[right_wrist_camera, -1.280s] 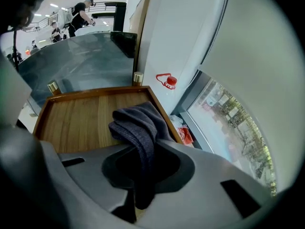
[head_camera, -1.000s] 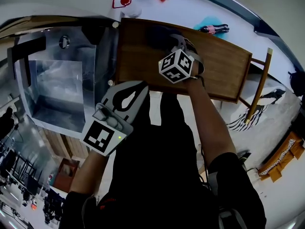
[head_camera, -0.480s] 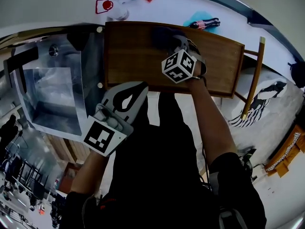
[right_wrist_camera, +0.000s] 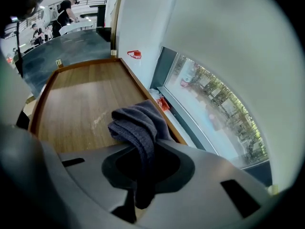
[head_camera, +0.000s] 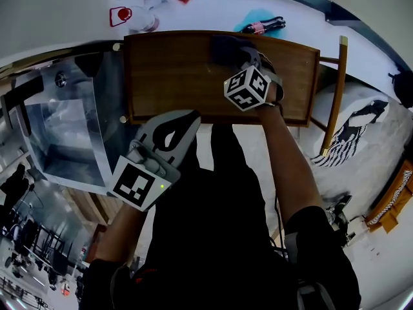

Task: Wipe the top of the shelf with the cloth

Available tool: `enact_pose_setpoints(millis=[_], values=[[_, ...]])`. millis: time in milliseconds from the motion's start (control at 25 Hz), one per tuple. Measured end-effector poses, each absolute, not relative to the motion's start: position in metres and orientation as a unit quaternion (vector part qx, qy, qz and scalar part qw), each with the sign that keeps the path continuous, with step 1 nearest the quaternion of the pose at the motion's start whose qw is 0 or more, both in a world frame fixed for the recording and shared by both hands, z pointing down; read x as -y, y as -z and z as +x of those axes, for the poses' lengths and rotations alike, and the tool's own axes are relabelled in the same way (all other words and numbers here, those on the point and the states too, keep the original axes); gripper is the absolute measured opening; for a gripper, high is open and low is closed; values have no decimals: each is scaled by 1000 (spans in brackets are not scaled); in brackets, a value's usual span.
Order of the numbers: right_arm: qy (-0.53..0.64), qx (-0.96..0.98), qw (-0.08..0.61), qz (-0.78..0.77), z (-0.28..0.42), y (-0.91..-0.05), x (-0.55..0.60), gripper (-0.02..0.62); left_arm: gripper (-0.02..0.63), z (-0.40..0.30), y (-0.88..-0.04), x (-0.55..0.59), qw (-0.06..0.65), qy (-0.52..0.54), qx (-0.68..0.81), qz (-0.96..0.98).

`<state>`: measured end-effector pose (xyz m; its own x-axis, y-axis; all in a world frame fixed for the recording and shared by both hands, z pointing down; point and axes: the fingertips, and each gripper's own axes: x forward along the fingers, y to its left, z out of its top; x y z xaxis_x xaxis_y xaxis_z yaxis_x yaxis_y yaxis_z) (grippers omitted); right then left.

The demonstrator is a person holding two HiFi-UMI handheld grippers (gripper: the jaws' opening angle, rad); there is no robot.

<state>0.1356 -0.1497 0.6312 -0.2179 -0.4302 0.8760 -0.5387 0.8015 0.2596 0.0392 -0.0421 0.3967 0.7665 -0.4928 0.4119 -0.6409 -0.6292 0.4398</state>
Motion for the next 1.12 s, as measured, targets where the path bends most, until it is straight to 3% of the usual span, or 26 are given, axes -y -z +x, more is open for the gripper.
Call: enact_pose_setpoints(millis=[1120], values=[[-86, 719, 575, 381, 292, -634, 152, 40, 23, 124, -399, 47, 288, -136, 276, 907]])
